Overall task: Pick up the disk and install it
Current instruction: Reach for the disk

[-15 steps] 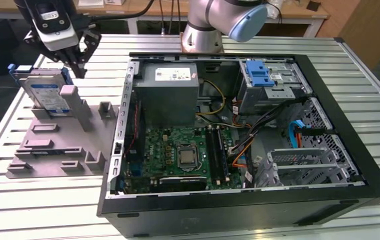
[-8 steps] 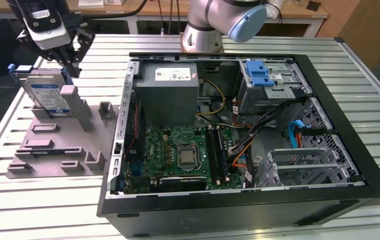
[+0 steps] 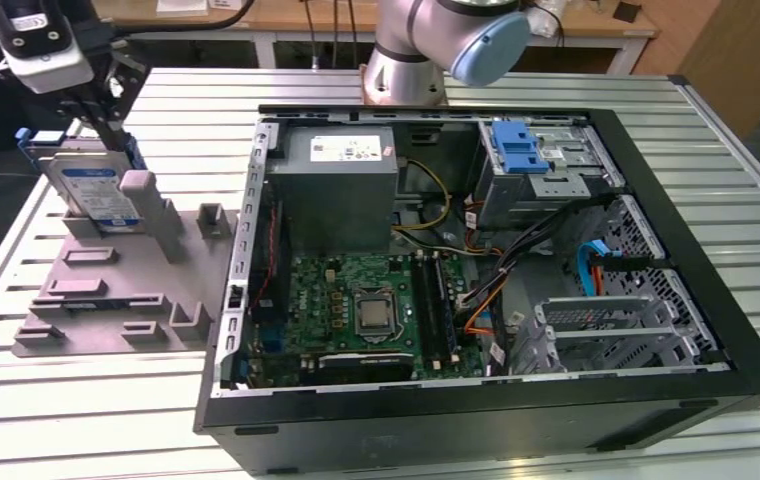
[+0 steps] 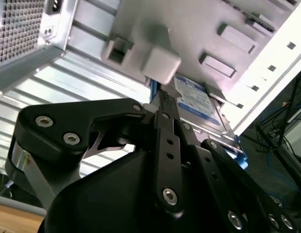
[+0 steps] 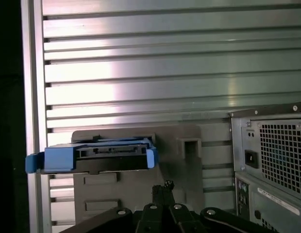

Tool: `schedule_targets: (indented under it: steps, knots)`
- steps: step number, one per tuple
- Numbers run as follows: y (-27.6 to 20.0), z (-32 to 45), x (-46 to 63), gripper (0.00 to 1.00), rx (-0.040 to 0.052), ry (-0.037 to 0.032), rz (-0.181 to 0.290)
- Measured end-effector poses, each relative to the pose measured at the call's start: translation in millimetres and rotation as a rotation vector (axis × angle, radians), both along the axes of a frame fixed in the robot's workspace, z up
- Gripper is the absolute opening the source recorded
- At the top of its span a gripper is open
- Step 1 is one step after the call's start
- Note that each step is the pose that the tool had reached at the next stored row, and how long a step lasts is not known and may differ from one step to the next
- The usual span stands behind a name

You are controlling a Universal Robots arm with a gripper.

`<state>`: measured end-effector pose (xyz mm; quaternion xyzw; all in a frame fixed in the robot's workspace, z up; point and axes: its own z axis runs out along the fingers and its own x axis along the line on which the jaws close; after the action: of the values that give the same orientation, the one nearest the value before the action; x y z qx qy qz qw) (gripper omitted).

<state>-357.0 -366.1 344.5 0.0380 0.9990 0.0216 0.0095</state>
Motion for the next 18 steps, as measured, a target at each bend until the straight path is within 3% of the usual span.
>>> schedule_targets:
  steps: [3,18]
  knots:
    - [2.6,-0.1,-6.7,0.11,0.0000,-0.0001,0.000]
    - [3.2,-0.1,-12.5,0.11,0.0000,0.0000,0.000]
